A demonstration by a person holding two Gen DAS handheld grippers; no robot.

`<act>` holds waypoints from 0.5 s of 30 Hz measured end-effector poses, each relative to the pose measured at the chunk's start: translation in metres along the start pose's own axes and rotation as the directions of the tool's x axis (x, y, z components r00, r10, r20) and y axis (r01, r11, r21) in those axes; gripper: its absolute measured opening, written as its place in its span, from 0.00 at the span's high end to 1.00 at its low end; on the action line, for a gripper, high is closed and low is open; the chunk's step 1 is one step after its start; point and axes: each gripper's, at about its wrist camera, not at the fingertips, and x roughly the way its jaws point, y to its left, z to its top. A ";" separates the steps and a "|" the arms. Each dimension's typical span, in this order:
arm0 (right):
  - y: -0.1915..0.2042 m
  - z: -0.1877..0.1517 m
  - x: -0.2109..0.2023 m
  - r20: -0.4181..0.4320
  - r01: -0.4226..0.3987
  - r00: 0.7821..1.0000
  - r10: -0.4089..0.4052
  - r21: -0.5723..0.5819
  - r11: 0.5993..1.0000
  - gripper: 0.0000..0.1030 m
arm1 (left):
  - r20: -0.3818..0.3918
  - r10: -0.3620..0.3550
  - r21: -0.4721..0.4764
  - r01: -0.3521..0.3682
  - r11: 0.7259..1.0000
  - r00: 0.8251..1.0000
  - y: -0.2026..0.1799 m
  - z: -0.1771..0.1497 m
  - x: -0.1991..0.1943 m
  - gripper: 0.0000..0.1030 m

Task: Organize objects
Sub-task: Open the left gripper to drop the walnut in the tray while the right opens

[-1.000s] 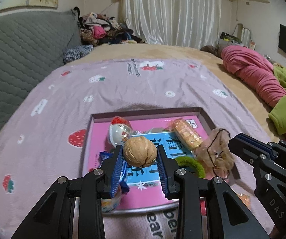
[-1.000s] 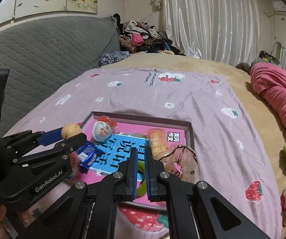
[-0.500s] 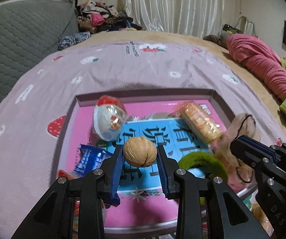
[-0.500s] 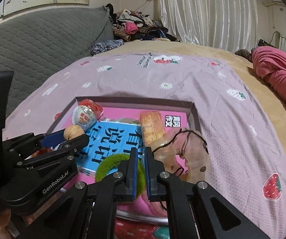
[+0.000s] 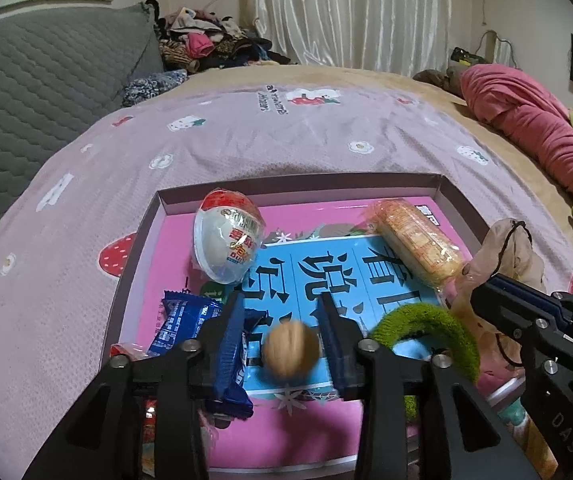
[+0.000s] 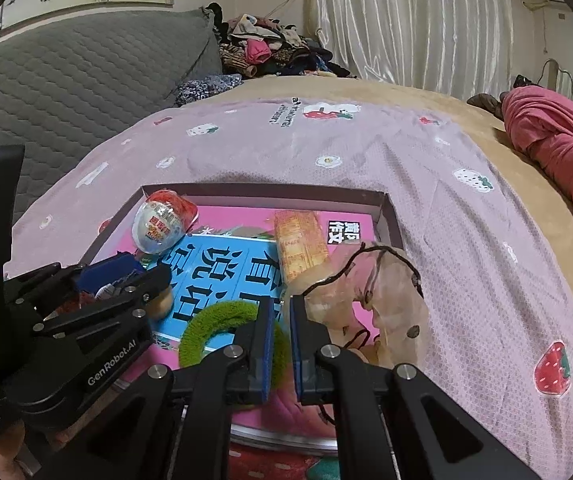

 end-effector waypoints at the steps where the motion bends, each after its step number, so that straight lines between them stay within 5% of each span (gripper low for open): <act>1: 0.000 0.000 0.000 0.003 0.001 1.000 -0.001 -0.003 1.000 0.92 | 0.003 0.002 0.000 -0.002 1.000 1.000 0.000 0.000 0.000 0.56; 8: 0.003 0.001 -0.002 0.015 0.003 1.000 -0.003 -0.008 1.000 0.90 | 0.016 0.000 -0.001 0.000 1.000 1.000 0.001 0.000 -0.003 0.46; 15: 0.000 0.004 -0.007 0.037 0.010 0.999 -0.010 0.001 1.000 0.72 | 0.033 0.000 -0.003 0.000 1.000 0.999 0.004 0.001 -0.012 0.40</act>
